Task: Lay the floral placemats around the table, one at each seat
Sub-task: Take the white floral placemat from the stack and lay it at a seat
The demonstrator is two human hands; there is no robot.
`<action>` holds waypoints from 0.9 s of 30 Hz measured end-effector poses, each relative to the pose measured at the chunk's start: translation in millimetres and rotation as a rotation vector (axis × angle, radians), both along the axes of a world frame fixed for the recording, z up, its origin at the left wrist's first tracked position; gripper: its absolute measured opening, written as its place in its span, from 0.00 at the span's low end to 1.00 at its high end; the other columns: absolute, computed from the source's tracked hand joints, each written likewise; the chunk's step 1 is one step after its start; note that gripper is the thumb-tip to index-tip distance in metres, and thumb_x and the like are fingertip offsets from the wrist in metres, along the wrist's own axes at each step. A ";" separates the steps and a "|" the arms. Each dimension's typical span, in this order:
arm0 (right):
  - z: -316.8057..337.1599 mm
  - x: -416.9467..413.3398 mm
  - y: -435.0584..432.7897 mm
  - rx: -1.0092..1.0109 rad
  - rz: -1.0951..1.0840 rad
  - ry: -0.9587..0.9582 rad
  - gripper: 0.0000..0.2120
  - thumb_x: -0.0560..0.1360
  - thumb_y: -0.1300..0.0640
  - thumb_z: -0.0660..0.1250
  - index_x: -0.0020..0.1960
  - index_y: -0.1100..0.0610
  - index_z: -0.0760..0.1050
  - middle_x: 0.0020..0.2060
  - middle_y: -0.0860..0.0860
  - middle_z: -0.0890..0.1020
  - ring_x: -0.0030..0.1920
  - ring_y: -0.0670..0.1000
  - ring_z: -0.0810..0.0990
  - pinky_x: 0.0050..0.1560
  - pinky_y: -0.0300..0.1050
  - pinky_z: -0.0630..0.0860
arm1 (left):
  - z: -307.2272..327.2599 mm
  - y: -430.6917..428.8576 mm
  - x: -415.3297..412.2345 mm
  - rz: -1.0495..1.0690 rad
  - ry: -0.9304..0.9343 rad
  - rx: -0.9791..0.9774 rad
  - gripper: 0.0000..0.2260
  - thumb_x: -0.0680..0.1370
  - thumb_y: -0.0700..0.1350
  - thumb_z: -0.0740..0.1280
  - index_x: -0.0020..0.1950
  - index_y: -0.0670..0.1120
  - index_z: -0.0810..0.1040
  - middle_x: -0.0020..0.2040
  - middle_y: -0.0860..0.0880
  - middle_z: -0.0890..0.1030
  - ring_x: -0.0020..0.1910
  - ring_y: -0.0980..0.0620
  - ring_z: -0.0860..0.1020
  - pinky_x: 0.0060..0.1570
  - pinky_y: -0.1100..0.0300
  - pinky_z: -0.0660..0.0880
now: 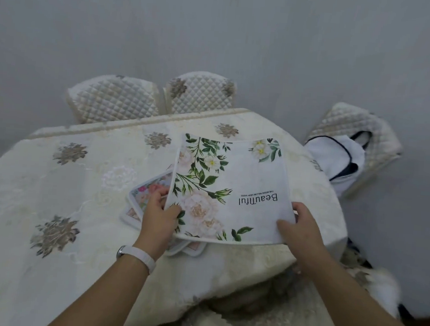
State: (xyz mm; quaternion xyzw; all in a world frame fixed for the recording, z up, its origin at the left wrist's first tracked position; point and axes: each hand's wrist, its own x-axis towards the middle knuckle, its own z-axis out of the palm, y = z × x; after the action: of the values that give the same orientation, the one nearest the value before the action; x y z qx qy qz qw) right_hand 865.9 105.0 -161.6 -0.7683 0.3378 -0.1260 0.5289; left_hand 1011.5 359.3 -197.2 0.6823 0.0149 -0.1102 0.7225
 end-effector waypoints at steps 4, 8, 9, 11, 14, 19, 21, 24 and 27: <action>16.9 -42.0 -24.7 -0.015 -0.044 -0.027 0.12 0.74 0.64 0.65 0.49 0.47 0.72 0.45 0.49 0.81 0.43 0.51 0.81 0.35 0.45 0.76 | 16.4 -33.8 -30.0 -0.029 0.003 -0.029 0.15 0.74 0.32 0.65 0.54 0.50 0.75 0.43 0.46 0.84 0.32 0.48 0.82 0.31 0.48 0.80; 25.8 -89.8 -59.3 0.023 -0.066 -0.075 0.11 0.75 0.63 0.65 0.52 0.49 0.72 0.47 0.51 0.82 0.45 0.53 0.82 0.40 0.50 0.80 | 35.1 -69.9 -72.2 -0.053 -0.032 -0.037 0.18 0.74 0.32 0.65 0.47 0.56 0.78 0.41 0.45 0.83 0.30 0.50 0.80 0.26 0.55 0.76; 26.9 -100.1 -68.4 0.034 -0.073 -0.088 0.12 0.75 0.64 0.66 0.52 0.48 0.72 0.47 0.51 0.82 0.46 0.54 0.82 0.43 0.53 0.81 | 39.5 -79.1 -81.8 -0.061 -0.034 -0.044 0.18 0.74 0.32 0.65 0.47 0.57 0.78 0.41 0.47 0.83 0.30 0.51 0.80 0.26 0.56 0.76; 25.8 -112.3 -82.4 0.050 -0.083 -0.098 0.14 0.76 0.65 0.66 0.50 0.46 0.72 0.48 0.50 0.82 0.46 0.55 0.82 0.49 0.58 0.81 | 43.8 -92.5 -93.4 -0.076 -0.031 -0.041 0.16 0.74 0.32 0.65 0.51 0.54 0.76 0.42 0.46 0.83 0.30 0.52 0.80 0.26 0.57 0.76; 29.0 -155.6 -120.1 0.076 -0.098 -0.140 0.14 0.76 0.66 0.65 0.50 0.47 0.73 0.48 0.50 0.82 0.47 0.53 0.82 0.48 0.56 0.81 | 56.4 -137.2 -128.3 -0.100 -0.041 -0.016 0.15 0.75 0.32 0.65 0.56 0.48 0.75 0.43 0.46 0.82 0.29 0.54 0.80 0.26 0.58 0.75; 31.1 -251.0 -205.0 0.123 -0.193 -0.204 0.15 0.75 0.69 0.64 0.50 0.48 0.75 0.47 0.50 0.85 0.45 0.52 0.84 0.40 0.49 0.79 | 64.1 -236.1 -203.2 -0.183 -0.040 -0.007 0.16 0.74 0.32 0.64 0.52 0.52 0.75 0.44 0.44 0.83 0.28 0.54 0.80 0.25 0.59 0.75; 33.5 -288.8 -239.7 0.094 -0.242 -0.215 0.18 0.75 0.68 0.65 0.47 0.44 0.76 0.43 0.46 0.85 0.41 0.48 0.85 0.37 0.46 0.79 | 63.4 -279.1 -232.6 -0.212 -0.043 -0.016 0.16 0.73 0.31 0.64 0.51 0.52 0.75 0.44 0.44 0.83 0.30 0.53 0.80 0.26 0.58 0.75; 35.1 -339.8 -283.1 0.078 -0.333 -0.239 0.18 0.74 0.69 0.65 0.47 0.44 0.76 0.43 0.46 0.85 0.43 0.49 0.85 0.40 0.49 0.81 | 62.5 -339.1 -271.9 -0.271 -0.043 -0.043 0.16 0.74 0.31 0.64 0.51 0.52 0.75 0.42 0.44 0.83 0.30 0.51 0.79 0.27 0.56 0.74; 36.5 -383.2 -315.6 0.078 -0.414 -0.236 0.16 0.74 0.68 0.65 0.48 0.47 0.75 0.44 0.48 0.85 0.45 0.52 0.85 0.45 0.54 0.82 | 60.9 -383.6 -303.0 -0.331 -0.020 -0.060 0.16 0.74 0.30 0.64 0.51 0.51 0.75 0.40 0.46 0.84 0.30 0.51 0.80 0.26 0.55 0.76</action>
State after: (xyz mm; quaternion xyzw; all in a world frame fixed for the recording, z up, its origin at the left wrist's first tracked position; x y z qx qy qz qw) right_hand 482.7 -210.6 -125.2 -0.6416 0.4284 -0.3074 0.5571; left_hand 708.6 -24.3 -136.3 0.6546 -0.1082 -0.2210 0.7148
